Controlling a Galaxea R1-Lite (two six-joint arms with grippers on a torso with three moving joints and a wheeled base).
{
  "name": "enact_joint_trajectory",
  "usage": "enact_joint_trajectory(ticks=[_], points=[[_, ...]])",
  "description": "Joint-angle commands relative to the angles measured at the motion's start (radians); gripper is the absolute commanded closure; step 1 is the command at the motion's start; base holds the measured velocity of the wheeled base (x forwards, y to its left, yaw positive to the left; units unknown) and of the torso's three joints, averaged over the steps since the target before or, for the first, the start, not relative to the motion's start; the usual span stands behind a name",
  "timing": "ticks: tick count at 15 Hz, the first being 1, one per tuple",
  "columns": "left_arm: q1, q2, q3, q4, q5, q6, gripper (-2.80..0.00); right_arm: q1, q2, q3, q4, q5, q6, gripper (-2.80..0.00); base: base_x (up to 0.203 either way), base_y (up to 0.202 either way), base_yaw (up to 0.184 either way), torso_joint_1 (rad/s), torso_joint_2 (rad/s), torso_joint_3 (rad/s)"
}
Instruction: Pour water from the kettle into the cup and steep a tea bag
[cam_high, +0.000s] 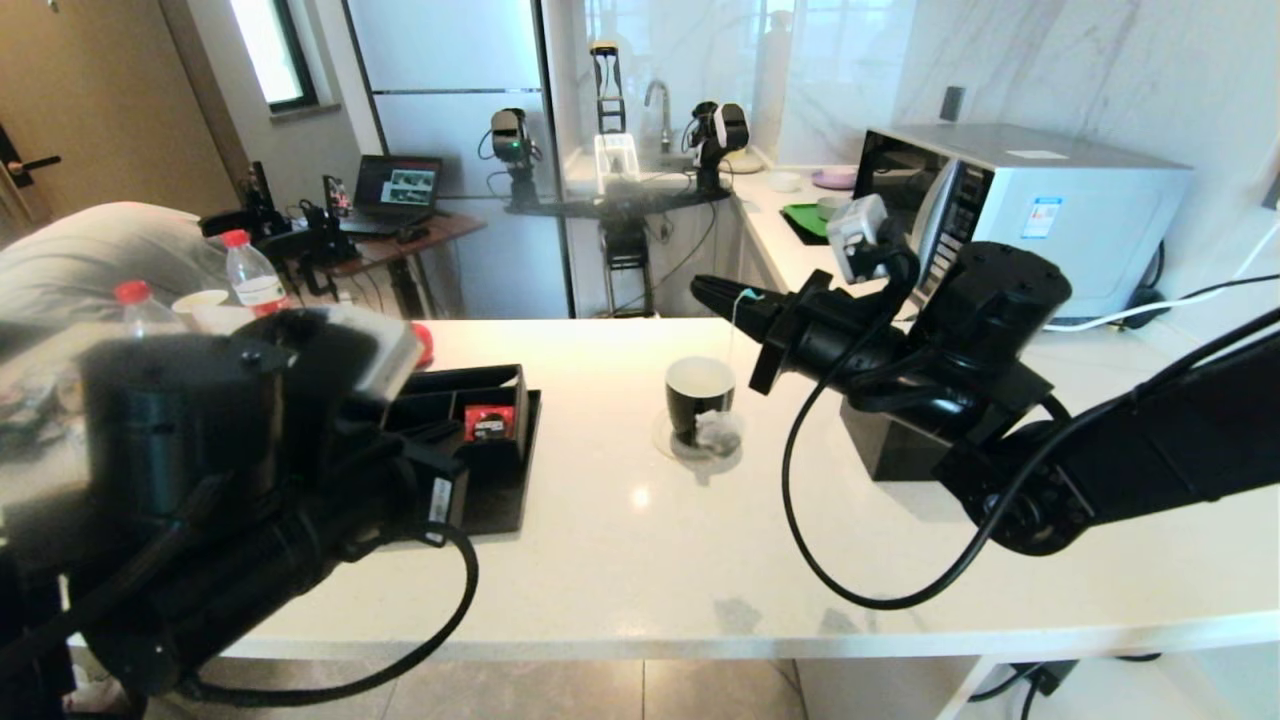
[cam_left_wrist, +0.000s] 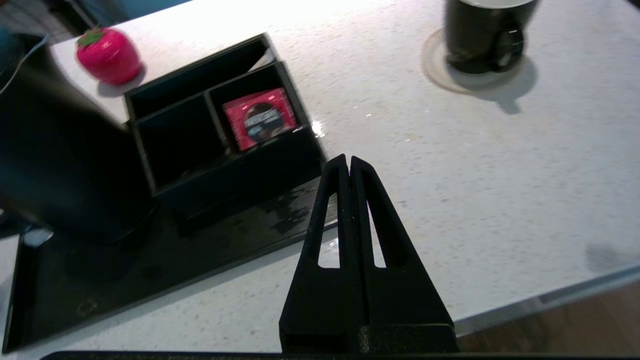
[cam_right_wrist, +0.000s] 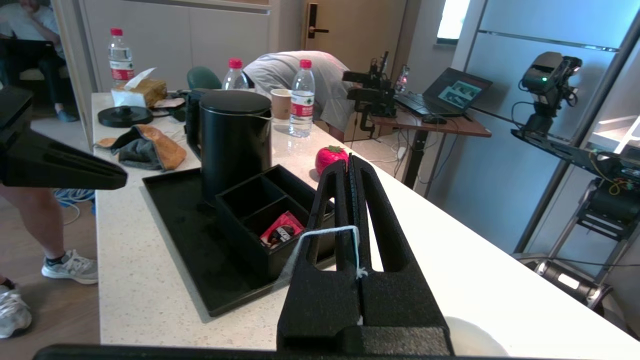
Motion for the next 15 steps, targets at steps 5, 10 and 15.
enact_joint_trajectory(ticks=[5, 10, 15], points=[[0.265, -0.016, 0.344, -0.429, 0.131, 0.002, 0.0, -0.02, -0.01, 0.0, -0.006, 0.003, -0.003, 0.0, 0.0, 0.0, 0.0, 0.0, 0.0, 0.0], [0.489, -0.229, 0.54, -0.442, 0.266, 0.03, 0.0, -0.02, -0.03, 0.03, -0.008, 0.003, -0.008, 0.0, 0.0, 0.0, 0.0, 0.0, 0.0, 0.0], [0.608, -0.632, 0.578, -0.155, 0.263, 0.06, 0.0, -0.02, -0.051, 0.074, -0.036, 0.005, -0.006, 0.0, 0.0, 0.0, 0.0, 0.0, 0.0, 0.0]])
